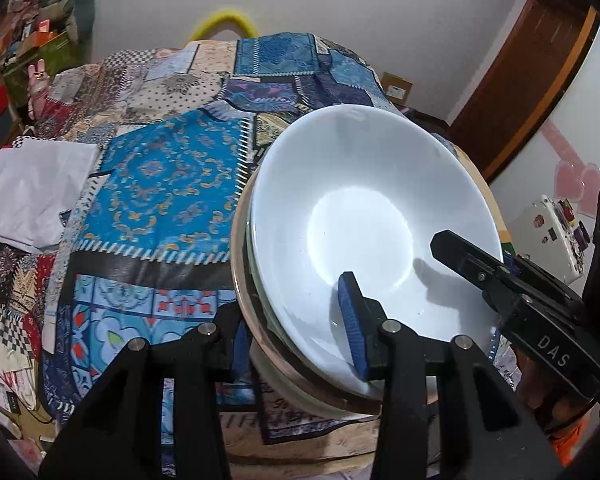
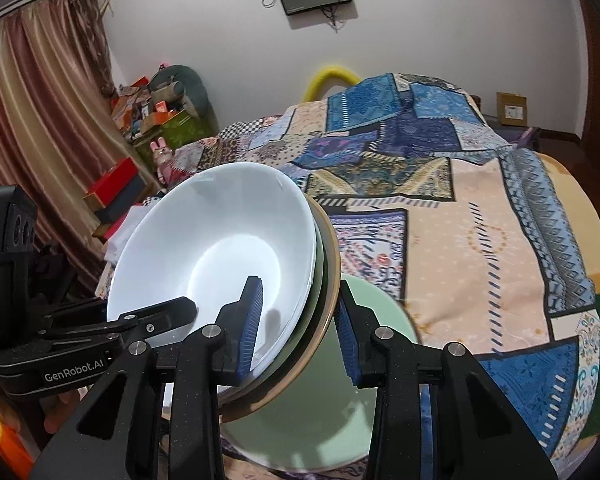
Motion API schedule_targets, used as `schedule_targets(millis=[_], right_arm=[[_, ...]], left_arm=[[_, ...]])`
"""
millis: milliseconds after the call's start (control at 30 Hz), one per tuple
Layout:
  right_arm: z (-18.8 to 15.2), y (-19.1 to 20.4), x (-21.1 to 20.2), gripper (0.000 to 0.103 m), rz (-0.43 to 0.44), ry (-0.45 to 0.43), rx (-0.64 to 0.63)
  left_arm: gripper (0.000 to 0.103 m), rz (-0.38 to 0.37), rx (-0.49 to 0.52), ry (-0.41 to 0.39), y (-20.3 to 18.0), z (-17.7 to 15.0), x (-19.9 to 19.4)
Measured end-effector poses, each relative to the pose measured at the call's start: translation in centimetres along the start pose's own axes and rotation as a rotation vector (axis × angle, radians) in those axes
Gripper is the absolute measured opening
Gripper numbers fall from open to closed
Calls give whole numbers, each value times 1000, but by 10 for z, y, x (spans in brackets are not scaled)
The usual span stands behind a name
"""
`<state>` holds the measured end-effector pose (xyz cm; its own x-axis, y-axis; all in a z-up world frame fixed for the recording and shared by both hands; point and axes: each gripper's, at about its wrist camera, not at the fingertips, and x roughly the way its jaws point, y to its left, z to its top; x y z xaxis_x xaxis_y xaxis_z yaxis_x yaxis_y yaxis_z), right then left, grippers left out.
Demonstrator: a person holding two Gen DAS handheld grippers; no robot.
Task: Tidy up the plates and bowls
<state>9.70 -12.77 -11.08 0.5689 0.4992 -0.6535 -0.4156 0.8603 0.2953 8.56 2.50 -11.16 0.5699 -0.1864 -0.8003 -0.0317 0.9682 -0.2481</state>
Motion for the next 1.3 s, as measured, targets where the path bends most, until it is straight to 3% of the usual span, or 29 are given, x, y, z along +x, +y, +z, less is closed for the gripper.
schedule_targets(millis=[333, 933, 1300], right_arm=[[-13, -26, 4, 33, -15, 32, 43], [-28, -40, 31, 33, -24, 117, 79], [-29, -40, 33, 35, -10, 110, 84]], left_arm=[[40, 5, 27, 62, -16, -3, 31], [40, 18, 29, 131, -8, -10, 68], [40, -37, -20, 156, 3, -12, 73]])
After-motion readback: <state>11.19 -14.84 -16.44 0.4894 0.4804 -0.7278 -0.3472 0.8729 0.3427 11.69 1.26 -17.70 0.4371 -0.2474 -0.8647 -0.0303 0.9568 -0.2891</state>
